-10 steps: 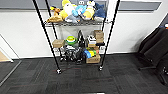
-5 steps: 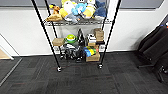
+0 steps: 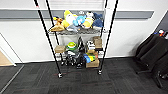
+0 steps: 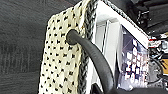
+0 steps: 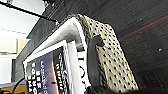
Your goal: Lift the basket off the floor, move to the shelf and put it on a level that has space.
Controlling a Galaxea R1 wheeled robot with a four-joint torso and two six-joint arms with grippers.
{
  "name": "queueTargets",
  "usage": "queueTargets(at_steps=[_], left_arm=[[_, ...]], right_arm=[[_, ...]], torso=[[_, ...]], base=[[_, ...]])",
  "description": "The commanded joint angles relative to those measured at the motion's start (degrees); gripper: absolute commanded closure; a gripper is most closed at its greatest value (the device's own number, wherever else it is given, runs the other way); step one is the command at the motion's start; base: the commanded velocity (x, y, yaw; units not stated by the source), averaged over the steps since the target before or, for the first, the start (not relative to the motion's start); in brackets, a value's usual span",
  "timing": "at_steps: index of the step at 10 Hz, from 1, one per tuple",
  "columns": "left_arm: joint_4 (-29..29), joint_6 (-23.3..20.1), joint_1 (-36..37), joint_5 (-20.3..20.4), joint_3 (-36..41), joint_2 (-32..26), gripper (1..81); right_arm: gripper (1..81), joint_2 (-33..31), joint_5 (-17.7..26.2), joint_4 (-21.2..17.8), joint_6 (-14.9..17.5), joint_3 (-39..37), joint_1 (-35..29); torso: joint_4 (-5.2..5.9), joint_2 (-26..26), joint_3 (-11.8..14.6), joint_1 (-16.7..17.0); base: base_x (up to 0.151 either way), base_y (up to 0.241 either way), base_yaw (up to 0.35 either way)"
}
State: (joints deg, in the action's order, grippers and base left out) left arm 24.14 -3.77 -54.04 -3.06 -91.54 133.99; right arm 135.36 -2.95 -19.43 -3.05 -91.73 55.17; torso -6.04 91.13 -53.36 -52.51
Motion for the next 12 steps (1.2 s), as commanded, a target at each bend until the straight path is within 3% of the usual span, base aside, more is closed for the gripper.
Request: queueTargets(at_steps=[1,3,4,5,8,12], left_arm=[[-1.1,0.4,4.2,-3.6,2.1,-2.2,81.1],[-2.8,0.5,2.6,-3.6,1.4,-2.2,81.1],[-3.5,0.4,1.8,-3.5,1.0,-2.2,81.1],[-3.7,0.4,1.4,-3.5,1.0,-2.3,81.1],[-3.7,0.5,1.3,-2.9,3.4,-2.2,81.1],[-3.5,1.0,5.1,-2.9,8.6,-4.2,81.1]], right_arm=[[81.1,-2.7,1.3,-0.4,-0.2,1.5,-4.2],[81.1,-3.0,1.3,-0.4,-0.1,1.2,-2.7],[81.1,-3.2,1.2,-0.4,-0.1,1.2,-2.2],[81.1,-3.5,1.2,-0.4,-0.1,1.2,-1.9],[81.1,-3.7,0.8,-0.5,-0.2,4.2,-2.8],[81.1,-6.1,0.7,-0.8,-0.9,9.3,-6.1]], torso=[[0.0,-5.6,5.6,3.6],[0.0,-9.3,9.4,6.1],[0.0,-11.0,9.9,7.2],[0.0,-12.9,7.2,8.4],[0.0,-17.5,9.2,11.5],[0.0,-25.3,9.2,16.6]], base=[[0.0,0.0,0.0],[0.0,0.0,0.0],[0.0,0.0,0.0],[0.0,0.0,0.0],[0.0,0.0,0.0],[0.0,0.0,0.0]])
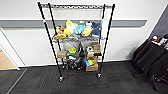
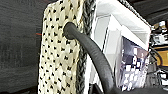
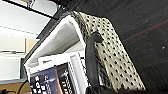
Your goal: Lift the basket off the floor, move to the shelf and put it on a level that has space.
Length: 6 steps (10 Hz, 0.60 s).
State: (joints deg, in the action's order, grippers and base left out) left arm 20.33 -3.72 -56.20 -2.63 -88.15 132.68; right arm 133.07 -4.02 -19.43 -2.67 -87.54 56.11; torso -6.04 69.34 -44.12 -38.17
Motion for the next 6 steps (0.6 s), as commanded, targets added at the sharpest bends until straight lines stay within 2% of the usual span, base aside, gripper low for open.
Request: queueTargets(at_steps=[1,4,6], left_arm=[[0.3,1.1,7.5,-3.3,6.3,-3.1,81.1],[0.4,0.9,7.4,-3.3,6.8,-3.6,81.1],[0.3,1.2,8.9,-3.3,6.9,-4.0,81.1]], right_arm=[[81.1,-4.6,1.6,-0.7,-1.2,6.5,-7.1],[81.1,-5.9,1.4,-0.7,-1.2,7.0,-6.8],[81.1,-6.6,1.4,-1.0,-1.3,7.2,-9.1]], torso=[[0.0,-5.5,0.0,3.5],[0.0,-11.4,0.0,7.3],[0.0,-15.4,0.0,9.9]], base=[[0.0,0.0,0.0],[0.0,0.0,0.0],[0.0,0.0,0.0]])
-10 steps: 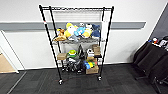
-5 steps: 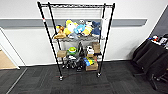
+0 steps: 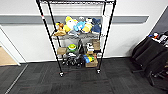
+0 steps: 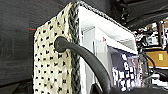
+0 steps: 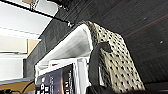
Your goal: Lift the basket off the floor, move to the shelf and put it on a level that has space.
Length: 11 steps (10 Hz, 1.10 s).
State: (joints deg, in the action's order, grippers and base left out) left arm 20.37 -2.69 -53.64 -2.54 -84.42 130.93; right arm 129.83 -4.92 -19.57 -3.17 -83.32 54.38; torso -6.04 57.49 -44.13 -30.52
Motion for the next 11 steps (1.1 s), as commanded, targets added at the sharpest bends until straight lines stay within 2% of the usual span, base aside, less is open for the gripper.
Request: queueTargets(at_steps=[1,4,6,7,8,11], left_arm=[[0.9,0.3,8.5,-3.4,2.2,-2.4,81.1],[2.7,2.6,13.2,-4.1,1.4,-3.5,81.1],[3.4,2.9,14.2,-4.2,2.3,-4.8,81.1],[3.5,2.9,14.4,-4.2,3.4,-5.7,81.1],[3.5,2.9,14.3,-4.1,5.1,-7.0,81.1],[3.3,2.8,13.9,-4.2,6.2,-8.1,81.1]], right_arm=[[81.1,-3.3,2.3,-1.1,-0.8,3.0,-9.1],[81.1,-3.0,3.4,-2.1,-1.6,3.4,-14.2],[81.1,-2.6,3.5,-2.5,-1.6,3.9,-14.4],[81.1,-2.4,3.5,-2.5,-1.6,3.7,-14.1],[81.1,-2.2,3.5,-2.5,-1.6,3.8,-13.6],[81.1,-1.9,3.4,-2.1,-1.5,3.6,-12.1]], torso=[[0.0,-5.5,0.0,3.5],[0.0,-11.4,0.0,7.3],[0.0,-15.4,0.0,9.9],[0.0,-17.3,1.4,11.1],[0.0,-19.2,4.9,12.4],[0.0,-23.7,8.2,15.2]], base=[[0.0,0.0,0.0],[0.0,0.0,0.0],[0.0,0.0,0.0],[0.0,0.0,0.0],[0.0,0.0,0.0],[0.0,0.0,0.0]])
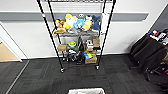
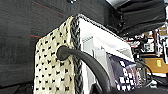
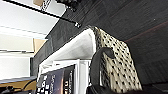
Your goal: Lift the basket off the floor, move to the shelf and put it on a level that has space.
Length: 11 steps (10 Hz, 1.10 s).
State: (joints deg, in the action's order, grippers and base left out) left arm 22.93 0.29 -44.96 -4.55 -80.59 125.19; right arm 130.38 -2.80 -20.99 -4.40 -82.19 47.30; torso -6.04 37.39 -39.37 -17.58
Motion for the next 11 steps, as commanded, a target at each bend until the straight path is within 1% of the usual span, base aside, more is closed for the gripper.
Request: queueTargets(at_steps=[1,5,6,7,8,10,11], left_arm=[[0.6,-0.1,5.1,-2.2,2.6,-2.5,81.1],[0.4,-0.2,3.8,-2.2,5.8,-4.5,81.1],[0.4,-0.3,3.4,-1.9,6.7,-5.6,81.1],[0.4,-0.5,3.3,-1.6,7.8,-6.5,81.1],[0.4,-0.5,3.2,-1.5,8.3,-6.7,81.1],[0.4,-0.5,3.1,-1.5,7.7,-5.5,81.1],[0.4,-0.5,2.8,-1.5,7.6,-5.0,81.1]], right_arm=[[81.1,-2.7,1.3,-0.6,-0.3,2.8,-5.1],[81.1,-3.1,0.8,-0.4,-0.3,7.0,-4.1],[81.1,-3.2,0.5,-0.4,-0.3,8.0,-3.5],[81.1,-3.1,0.4,-0.4,-0.2,8.9,-3.3],[81.1,-3.3,0.4,-0.4,-0.3,9.6,-3.6],[81.1,-3.6,0.5,-0.4,-0.3,10.2,-3.8],[81.1,-4.0,0.5,-0.4,-0.3,10.0,-3.9]], torso=[[0.0,-5.6,5.5,3.6],[0.0,-13.1,12.9,8.6],[0.0,-15.0,13.9,9.8],[0.0,-17.0,11.1,11.2],[0.0,-18.4,12.2,12.1],[0.0,-21.6,12.9,14.2],[0.0,-17.8,13.0,11.8]], base=[[0.0,0.0,0.0],[0.0,0.0,0.0],[0.0,0.0,0.0],[0.0,0.0,0.0],[0.0,0.0,0.0],[0.0,0.0,0.0],[0.0,0.0,0.0]])
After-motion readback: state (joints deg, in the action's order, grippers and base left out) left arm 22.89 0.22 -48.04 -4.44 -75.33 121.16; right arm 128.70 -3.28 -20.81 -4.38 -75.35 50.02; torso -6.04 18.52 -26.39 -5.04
